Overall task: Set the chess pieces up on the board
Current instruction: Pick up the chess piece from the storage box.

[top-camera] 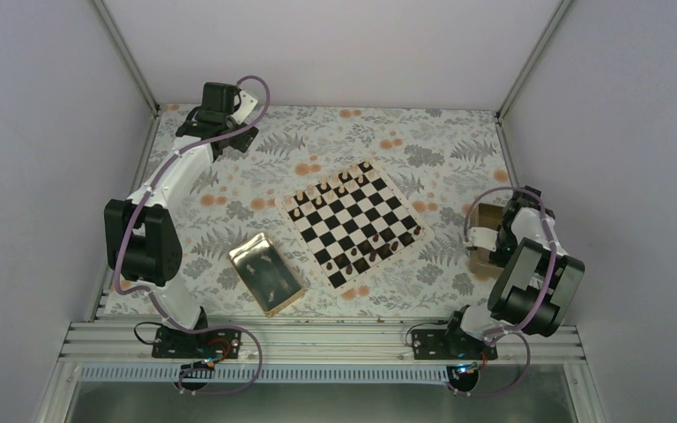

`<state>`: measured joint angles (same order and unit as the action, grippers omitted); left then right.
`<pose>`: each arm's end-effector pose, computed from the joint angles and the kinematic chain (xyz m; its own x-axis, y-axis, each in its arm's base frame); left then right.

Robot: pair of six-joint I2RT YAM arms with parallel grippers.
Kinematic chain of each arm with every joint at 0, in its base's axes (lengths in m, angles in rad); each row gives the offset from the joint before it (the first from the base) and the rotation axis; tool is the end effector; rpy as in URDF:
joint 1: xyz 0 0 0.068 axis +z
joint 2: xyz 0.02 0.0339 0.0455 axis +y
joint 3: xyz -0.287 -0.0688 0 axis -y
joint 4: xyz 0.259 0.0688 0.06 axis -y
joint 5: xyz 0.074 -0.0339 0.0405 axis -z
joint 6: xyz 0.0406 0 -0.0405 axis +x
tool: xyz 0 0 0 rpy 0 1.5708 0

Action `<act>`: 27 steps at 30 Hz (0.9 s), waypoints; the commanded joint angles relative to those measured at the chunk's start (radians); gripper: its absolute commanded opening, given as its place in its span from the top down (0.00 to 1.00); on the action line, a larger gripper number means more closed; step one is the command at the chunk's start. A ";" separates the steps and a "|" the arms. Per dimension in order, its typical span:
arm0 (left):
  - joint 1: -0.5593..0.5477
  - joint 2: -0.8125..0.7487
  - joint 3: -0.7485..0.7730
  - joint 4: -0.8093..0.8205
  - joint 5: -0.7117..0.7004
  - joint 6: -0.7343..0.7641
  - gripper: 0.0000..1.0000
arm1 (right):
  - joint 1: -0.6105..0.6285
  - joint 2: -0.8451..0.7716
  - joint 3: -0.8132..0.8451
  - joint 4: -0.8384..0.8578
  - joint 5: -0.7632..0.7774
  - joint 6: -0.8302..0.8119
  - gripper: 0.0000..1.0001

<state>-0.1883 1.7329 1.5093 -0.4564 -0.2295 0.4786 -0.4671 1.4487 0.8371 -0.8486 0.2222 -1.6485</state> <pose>0.4148 -0.0696 0.3264 -0.5444 0.5603 -0.6243 0.2920 0.8243 0.4851 0.2139 -0.1179 0.1859 -0.3907 -0.8921 0.2269 -0.9205 0.3794 -0.0930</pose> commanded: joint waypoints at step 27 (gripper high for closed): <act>-0.030 0.004 0.072 -0.015 -0.011 0.004 0.00 | 0.005 0.059 0.265 -0.042 -0.079 0.018 0.85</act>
<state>-0.2115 1.7569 1.5597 -0.4690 -0.2531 0.4789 -0.4660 1.5215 1.0512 -0.8185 0.1650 -1.6447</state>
